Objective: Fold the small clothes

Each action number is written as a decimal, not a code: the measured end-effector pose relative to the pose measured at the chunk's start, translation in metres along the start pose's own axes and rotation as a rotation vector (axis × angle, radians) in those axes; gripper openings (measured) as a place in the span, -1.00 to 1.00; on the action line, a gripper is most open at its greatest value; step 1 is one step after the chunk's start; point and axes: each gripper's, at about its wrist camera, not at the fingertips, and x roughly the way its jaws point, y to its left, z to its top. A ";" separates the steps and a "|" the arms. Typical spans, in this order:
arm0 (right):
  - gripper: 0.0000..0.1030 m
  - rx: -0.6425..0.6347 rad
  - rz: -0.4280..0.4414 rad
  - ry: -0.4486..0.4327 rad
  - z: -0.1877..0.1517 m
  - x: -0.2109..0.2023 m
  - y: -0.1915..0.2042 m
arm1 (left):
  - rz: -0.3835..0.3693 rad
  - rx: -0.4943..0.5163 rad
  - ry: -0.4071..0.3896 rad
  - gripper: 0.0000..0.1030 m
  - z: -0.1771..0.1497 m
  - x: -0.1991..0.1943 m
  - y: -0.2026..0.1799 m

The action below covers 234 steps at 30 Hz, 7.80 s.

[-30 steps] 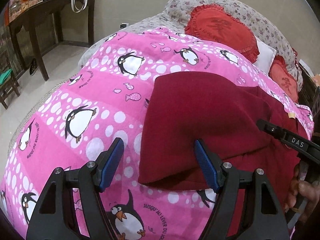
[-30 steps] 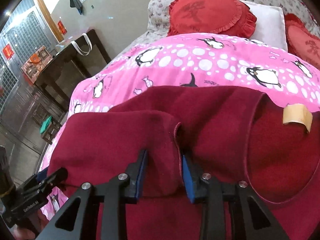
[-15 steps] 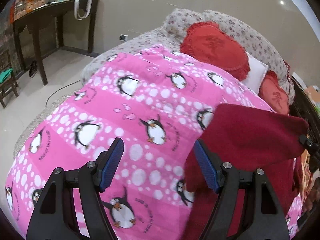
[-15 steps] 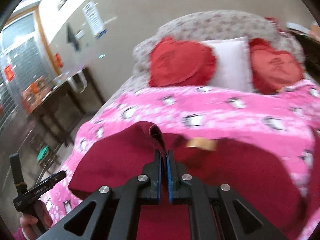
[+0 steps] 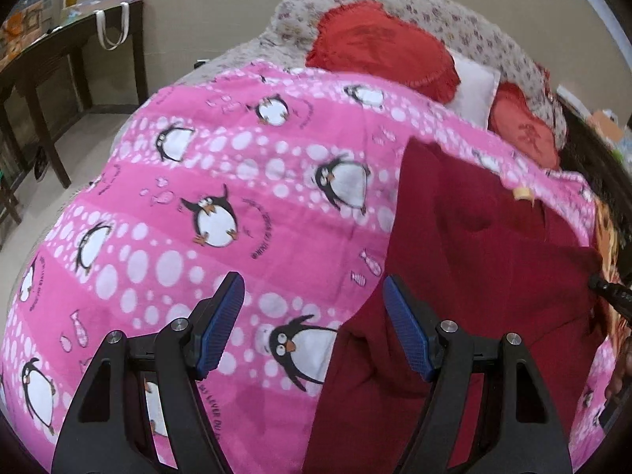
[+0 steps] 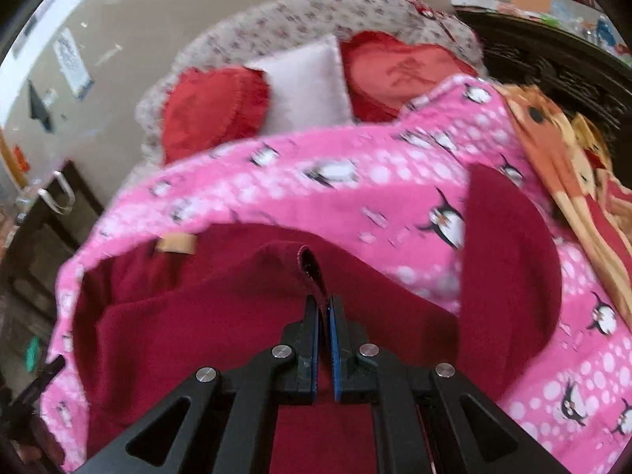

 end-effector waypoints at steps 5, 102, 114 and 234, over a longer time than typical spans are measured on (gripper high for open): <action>-0.80 -0.007 -0.059 0.024 0.002 -0.002 0.008 | 0.034 -0.001 0.045 0.42 -0.008 0.015 0.007; -0.93 -0.103 0.105 0.009 -0.001 0.006 -0.002 | 0.064 0.129 0.082 0.47 -0.006 0.029 -0.085; -0.84 -0.101 0.081 0.072 -0.005 0.018 -0.010 | 0.045 0.143 0.097 0.47 -0.011 0.031 -0.107; -0.08 0.077 0.410 0.093 -0.044 -0.060 -0.045 | -0.164 0.189 0.153 -0.80 0.019 0.053 -0.137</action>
